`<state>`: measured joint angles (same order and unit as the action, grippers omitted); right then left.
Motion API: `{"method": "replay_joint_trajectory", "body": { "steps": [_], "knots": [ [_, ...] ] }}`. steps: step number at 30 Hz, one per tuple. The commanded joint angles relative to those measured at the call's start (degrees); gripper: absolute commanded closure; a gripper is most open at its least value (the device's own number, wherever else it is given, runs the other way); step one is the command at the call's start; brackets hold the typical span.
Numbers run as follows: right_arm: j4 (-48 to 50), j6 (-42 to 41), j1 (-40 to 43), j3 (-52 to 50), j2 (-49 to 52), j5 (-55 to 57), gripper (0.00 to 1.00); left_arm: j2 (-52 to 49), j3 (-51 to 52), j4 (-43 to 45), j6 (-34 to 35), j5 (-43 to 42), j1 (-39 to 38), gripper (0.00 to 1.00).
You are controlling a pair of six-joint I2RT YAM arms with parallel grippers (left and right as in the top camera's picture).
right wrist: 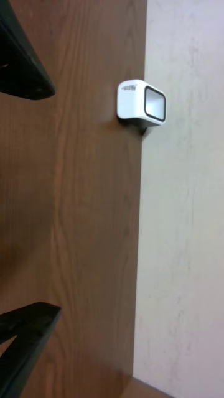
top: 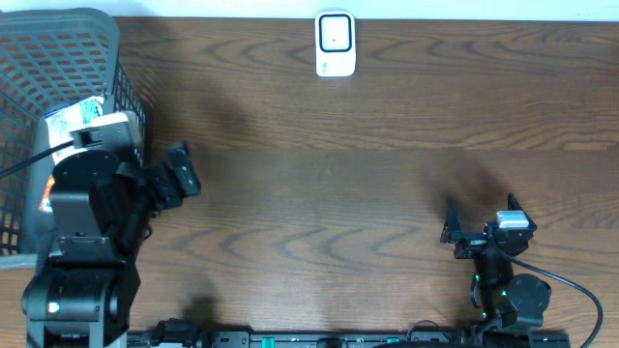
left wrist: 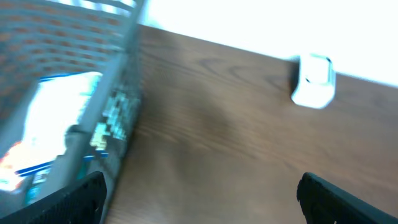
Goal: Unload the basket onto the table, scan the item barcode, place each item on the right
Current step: 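Move the left gripper over the grey basket and lower inside, then grasp the white snack bag in the basket with the left gripper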
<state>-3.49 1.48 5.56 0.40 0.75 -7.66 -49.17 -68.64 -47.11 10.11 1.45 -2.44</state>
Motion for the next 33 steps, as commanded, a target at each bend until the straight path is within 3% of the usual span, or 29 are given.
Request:
{"method": "replay_joint_trajectory", "body": {
  "steps": [1,15,22,33],
  "knots": [
    [-0.2,-0.37,0.55,-0.09,0.02,0.48,0.01,-0.17,-2.49,-0.2,5.55,10.25,1.42,0.02],
    [-0.2,-0.37,0.55,-0.09,0.02,0.48,0.01,-0.94,-5.92,1.09,8.17,12.28,18.34,0.02],
    [-0.2,-0.37,0.55,-0.09,0.0,0.48,0.01,-3.02,-6.47,1.07,8.24,6.23,22.43,0.02],
    [-0.2,-0.37,0.55,-0.09,0.0,0.48,0.01,-7.19,-7.19,1.38,11.63,6.03,28.98,0.02]
  ]
}}
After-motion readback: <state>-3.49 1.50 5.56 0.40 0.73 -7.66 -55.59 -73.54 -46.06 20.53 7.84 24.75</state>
